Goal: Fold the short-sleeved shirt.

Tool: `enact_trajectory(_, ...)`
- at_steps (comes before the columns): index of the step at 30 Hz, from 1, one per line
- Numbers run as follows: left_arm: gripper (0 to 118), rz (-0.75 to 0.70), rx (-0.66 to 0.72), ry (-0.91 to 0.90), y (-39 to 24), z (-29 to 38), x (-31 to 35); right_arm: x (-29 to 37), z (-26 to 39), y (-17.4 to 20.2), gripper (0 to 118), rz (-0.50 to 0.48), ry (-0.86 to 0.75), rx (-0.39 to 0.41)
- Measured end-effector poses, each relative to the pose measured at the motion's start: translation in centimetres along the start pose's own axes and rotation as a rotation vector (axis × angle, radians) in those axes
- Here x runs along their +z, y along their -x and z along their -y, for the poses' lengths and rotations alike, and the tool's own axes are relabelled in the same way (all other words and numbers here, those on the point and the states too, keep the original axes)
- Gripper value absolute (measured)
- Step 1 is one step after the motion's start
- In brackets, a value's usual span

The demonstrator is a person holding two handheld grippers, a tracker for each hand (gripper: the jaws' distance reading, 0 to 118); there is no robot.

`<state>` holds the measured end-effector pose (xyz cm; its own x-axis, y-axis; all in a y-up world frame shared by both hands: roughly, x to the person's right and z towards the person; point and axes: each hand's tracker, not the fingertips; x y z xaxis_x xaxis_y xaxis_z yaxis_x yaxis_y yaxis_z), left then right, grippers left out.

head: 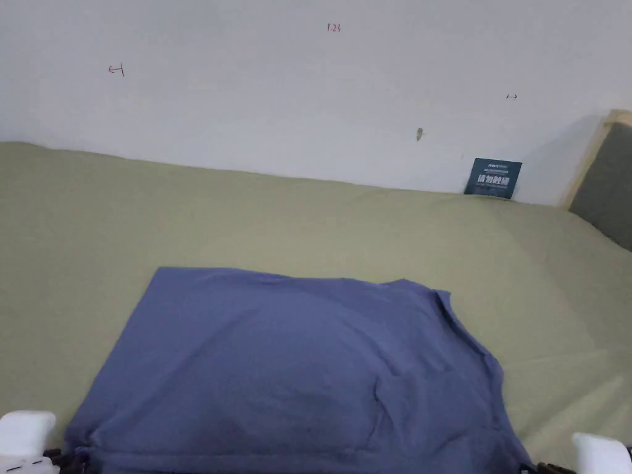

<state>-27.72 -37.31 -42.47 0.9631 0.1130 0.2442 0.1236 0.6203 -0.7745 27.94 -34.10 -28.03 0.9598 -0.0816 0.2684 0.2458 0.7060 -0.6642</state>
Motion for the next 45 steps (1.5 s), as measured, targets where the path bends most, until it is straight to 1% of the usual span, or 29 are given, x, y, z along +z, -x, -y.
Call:
enact_trajectory(1,8,0.007,0.014,-0.004,-0.3,-0.2,0.4,-0.6,-0.1,-0.2,11,0.006,0.004,0.012)
enact_trajectory(2,8,0.018,0.030,0.000,-0.4,-0.3,0.6,-1.2,-0.2,-0.5,39,0.039,0.002,0.044)
enact_trajectory(3,8,0.020,0.035,-0.002,-0.6,-0.3,0.7,-1.7,-0.2,-0.7,89,0.048,0.002,0.071)
enact_trajectory(4,8,0.021,0.039,-0.003,-0.8,-0.3,0.8,-2.4,-0.1,-0.9,111,0.040,0.023,0.098)
enact_trajectory(5,8,0.024,0.045,0.000,-0.5,-0.3,0.9,-3.1,0.0,-0.9,111,0.035,0.036,0.117)
enact_trajectory(6,8,0.025,0.050,0.001,-0.5,-0.4,1.0,-3.4,0.0,-0.8,102,0.031,0.023,0.131)
enact_trajectory(7,8,0.030,0.058,0.005,-0.6,-0.4,1.0,-3.9,-0.1,-0.6,97,0.044,0.033,0.147)
enact_trajectory(8,8,0.029,0.062,0.009,-0.7,-0.4,1.0,-4.5,0.0,-0.3,93,0.047,0.041,0.181)
enact_trajectory(9,8,0.031,0.066,0.010,-0.5,-0.6,0.9,-4.9,0.1,-0.2,79,0.036,0.042,0.210)
enact_trajectory(10,8,0.034,0.074,0.012,-0.4,-0.6,0.9,-5.1,0.4,-0.1,52,0.009,0.051,0.244)
enact_trajectory(11,8,0.035,0.082,0.010,-0.6,-0.6,1.0,-5.1,0.5,0.2,1,0.000,0.053,0.274)
enact_trajectory(12,8,0.040,0.094,0.006,-0.7,-0.7,1.1,-5.1,0.7,0.5,0,0.010,0.052,0.287)
enact_trajectory(13,8,0.047,0.109,0.001,-0.3,-0.7,1.2,-4.9,0.3,1.0,0,0.079,0.033,0.287)
enact_trajectory(14,8,0.051,0.116,-0.003,-0.3,-0.7,1.4,-4.6,0.1,0.9,0,0.064,0.050,0.273)
enact_trajectory(16,8,0.063,0.131,-0.016,-0.3,-0.8,2.0,-3.7,-0.6,0.5,0,0.012,0.013,0.161)
enact_trajectory(17,8,0.070,0.136,-0.029,0.3,-0.9,2.0,-3.2,-1.2,0.3,0,0.008,-0.019,0.133)
enact_trajectory(19,8,0.089,0.147,-0.036,0.6,-1.7,2.3,-2.3,-2.2,-0.5,0,0.023,-0.073,0.096)
enact_trajectory(21,8,0.093,0.160,-0.042,0.9,-2.8,2.4,-1.8,-4.1,-0.7,0,-0.010,-0.099,0.060)
enact_trajectory(23,8,0.097,0.161,-0.058,1.2,-4.6,2.2,-1.7,-5.0,-1.3,0,-0.016,-0.117,0.039)
enact_trajectory(25,8,0.105,0.155,-0.061,1.4,-6.5,1.8,-2.0,-7.1,-1.3,0,-0.025,-0.129,0.033)
enact_trajectory(28,8,0.106,0.152,-0.062,1.6,-9.8,1.1,-2.9,-9.5,-1.5,0,-0.023,-0.150,0.051)
enact_trajectory(31,8,0.101,0.137,-0.057,1.9,-13.3,-0.4,-4.8,-12.1,-1.6,0,-0.015,-0.126,0.065)
enact_trajectory(34,8,0.089,0.096,0.009,1.7,-16.2,-3.3,-7.5,-13.7,-2.1,0,-0.007,-0.081,0.051)
enact_trajectory(35,8,0.078,0.070,0.052,1.6,-17.2,-4.5,-8.6,-14.2,-2.4,0,-0.014,-0.034,0.037)
enact_trajectory(36,8,0.060,0.040,0.063,1.5,-17.8,-5.6,-9.6,-14.6,-2.5,0,0.009,-0.019,0.029)
enact_trajectory(38,8,0.045,0.014,0.110,1.1,-18.7,-8.1,-11.9,-14.6,-2.6,0,0.017,0.016,0.015)
enact_trajectory(41,8,0.044,0.029,0.148,1.0,-19.2,-11.1,-14.8,-14.5,-2.6,1,0.050,0.059,0.012)
enact_trajectory(44,8,0.053,0.116,0.176,1.7,-19.0,-13.4,-17.3,-14.0,-2.7,1,0.067,0.097,-0.023)
enact_trajectory(45,10,0.055,0.139,0.178,1.7,-18.8,-13.7,-17.7,-13.9,-2.8,3,0.068,0.099,-0.040)
